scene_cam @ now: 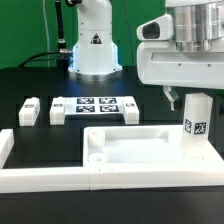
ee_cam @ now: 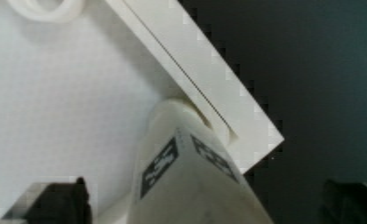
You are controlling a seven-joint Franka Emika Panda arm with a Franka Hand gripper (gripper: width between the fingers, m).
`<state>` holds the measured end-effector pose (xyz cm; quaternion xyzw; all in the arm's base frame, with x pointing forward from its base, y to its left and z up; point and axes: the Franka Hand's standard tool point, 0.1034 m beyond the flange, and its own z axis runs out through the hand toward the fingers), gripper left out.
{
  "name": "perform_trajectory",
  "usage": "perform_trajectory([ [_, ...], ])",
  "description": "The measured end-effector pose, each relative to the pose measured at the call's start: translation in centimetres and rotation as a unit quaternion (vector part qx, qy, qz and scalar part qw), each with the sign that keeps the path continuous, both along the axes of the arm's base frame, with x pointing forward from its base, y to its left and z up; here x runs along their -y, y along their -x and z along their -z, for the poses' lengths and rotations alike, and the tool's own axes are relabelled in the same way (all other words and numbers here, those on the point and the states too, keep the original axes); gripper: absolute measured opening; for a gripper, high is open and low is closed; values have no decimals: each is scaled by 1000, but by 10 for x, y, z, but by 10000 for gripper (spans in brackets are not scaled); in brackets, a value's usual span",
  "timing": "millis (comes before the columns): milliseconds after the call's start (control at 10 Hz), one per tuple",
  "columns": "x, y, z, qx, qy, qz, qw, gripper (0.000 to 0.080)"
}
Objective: Assemble desk
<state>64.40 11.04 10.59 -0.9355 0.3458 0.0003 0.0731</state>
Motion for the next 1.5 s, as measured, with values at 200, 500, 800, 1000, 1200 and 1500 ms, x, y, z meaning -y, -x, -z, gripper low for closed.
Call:
perform_trajectory([
  [200, 0, 0, 0, 9, 3, -68, 998, 649],
  [500, 0, -6, -3, 57, 37, -269, 961, 649],
  [800, -1, -6, -2, 55, 33, -253, 965, 394],
  [1000, 4, -5, -1, 45, 29, -178, 983, 305],
  [1200, 4, -5, -1, 30, 23, -65, 997, 304],
  [1500, 11, -3, 1, -23, -63, 243, 968, 301],
])
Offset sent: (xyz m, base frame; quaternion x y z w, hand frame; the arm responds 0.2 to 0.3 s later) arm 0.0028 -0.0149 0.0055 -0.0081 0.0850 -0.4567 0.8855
